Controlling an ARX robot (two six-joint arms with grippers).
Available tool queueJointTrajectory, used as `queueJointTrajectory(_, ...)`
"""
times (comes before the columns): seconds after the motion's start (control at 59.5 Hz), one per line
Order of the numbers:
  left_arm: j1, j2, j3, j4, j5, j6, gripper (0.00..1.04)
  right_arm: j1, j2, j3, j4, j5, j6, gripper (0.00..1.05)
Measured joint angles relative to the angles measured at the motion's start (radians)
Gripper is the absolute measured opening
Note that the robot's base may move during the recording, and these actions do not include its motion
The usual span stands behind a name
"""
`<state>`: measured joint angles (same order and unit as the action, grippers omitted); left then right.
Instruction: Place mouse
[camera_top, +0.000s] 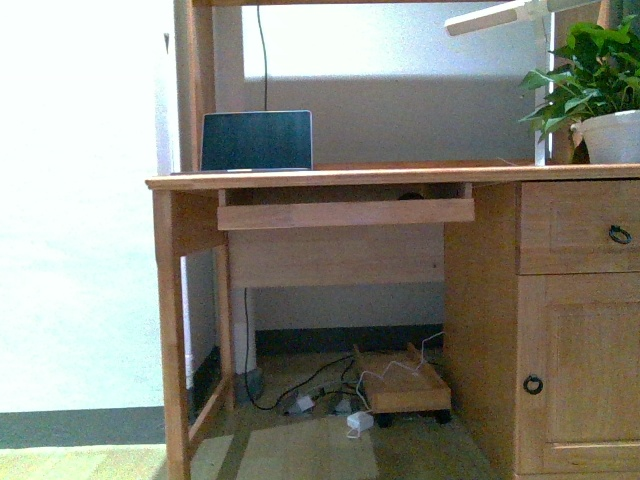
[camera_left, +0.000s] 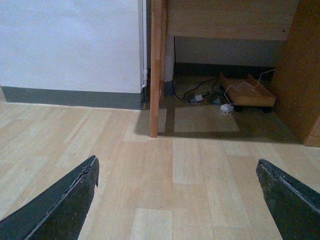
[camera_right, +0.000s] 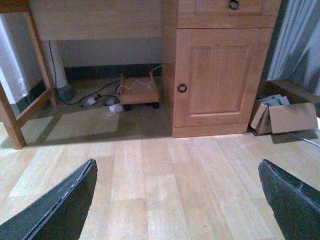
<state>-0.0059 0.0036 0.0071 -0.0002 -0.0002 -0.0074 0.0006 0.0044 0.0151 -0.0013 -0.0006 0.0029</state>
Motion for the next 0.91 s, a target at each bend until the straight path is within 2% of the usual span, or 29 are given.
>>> queueJointTrajectory(0.907, 0.000, 0.000, 0.000, 0.000, 0.000, 0.000, 0.97, 0.000, 0.000, 0.000, 0.000, 0.000, 0.000, 0.97)
